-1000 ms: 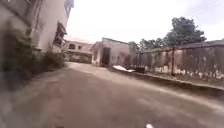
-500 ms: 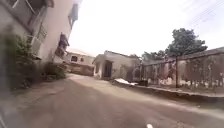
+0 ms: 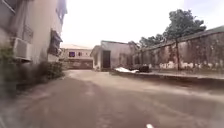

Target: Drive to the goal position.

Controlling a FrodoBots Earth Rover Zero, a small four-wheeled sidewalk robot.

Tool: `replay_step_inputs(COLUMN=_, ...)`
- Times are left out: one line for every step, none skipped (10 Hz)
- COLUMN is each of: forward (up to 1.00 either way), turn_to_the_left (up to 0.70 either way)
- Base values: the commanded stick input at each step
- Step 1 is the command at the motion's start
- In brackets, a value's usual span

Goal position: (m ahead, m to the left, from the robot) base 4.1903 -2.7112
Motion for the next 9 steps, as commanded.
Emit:
replay_step_inputs(forward=0.7, turn_to_the_left=0.31)
replay_step_inputs(forward=0.7, turn_to_the_left=0.16)
replay_step_inputs(forward=0.7, turn_to_the_left=0.02)
replay_step_inputs(forward=0.7, turn_to_the_left=0.0)
replay_step_inputs(forward=0.7, turn_to_the_left=0.0)
replay_step_inputs(forward=0.7, turn_to_the_left=0.0)
replay_step_inputs(forward=0.7, turn_to_the_left=0.0)
replay_step_inputs(forward=0.7, turn_to_the_left=0.0)
replay_step_inputs(forward=0.7, turn_to_the_left=0.0)
